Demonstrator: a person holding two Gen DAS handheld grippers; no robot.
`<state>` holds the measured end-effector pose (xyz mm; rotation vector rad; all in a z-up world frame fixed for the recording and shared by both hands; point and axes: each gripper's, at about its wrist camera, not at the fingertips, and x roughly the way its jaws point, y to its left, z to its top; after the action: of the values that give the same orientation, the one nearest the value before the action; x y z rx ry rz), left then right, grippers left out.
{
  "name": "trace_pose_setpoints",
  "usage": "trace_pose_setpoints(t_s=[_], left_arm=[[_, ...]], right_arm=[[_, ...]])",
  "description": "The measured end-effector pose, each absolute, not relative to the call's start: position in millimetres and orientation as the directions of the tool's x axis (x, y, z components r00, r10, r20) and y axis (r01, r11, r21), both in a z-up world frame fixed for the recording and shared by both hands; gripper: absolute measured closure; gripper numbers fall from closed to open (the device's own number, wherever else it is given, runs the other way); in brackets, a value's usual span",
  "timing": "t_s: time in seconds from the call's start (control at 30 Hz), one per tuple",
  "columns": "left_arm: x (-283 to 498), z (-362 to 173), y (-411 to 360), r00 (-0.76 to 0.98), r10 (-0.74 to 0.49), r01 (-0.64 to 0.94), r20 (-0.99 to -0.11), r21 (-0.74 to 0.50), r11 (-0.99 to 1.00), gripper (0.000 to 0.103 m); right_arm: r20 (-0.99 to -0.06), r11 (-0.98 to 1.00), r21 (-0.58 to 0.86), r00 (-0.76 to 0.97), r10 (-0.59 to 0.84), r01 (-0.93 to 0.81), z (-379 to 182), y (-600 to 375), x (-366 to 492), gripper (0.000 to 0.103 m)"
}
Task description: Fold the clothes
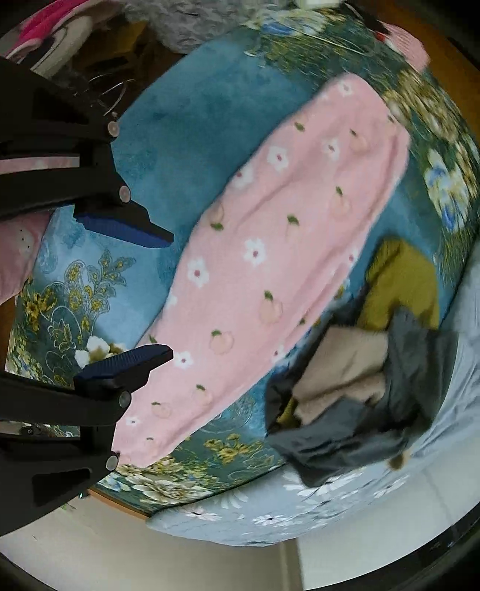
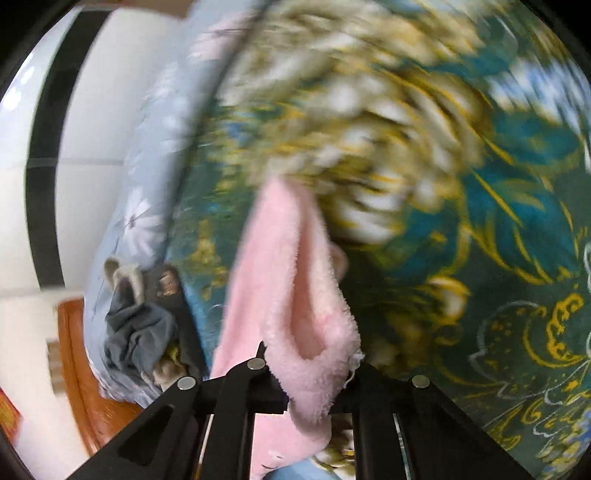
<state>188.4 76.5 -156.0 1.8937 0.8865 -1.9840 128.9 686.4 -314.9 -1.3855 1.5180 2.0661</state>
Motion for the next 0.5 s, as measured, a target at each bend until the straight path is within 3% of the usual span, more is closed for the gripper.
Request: trace_pose_setpoints(t_s=[0.27, 0.5], left_arm=[[208, -166, 19, -0.155, 0.264, 0.635, -0.952, -0.301, -0.712, 0.047], [208, -172, -68, -0.172, 0.286, 0.643, -0.943, -0.328, -0.692, 0.047]], right_arm=[[-0.804, -0.884, 0.419, -0.537, -0.255, -0.207, -194, 520, 74, 0.092], [-0.866, -0.949, 0.309, -0.431, -0.252, -0.066, -203, 353, 56, 0.092]])
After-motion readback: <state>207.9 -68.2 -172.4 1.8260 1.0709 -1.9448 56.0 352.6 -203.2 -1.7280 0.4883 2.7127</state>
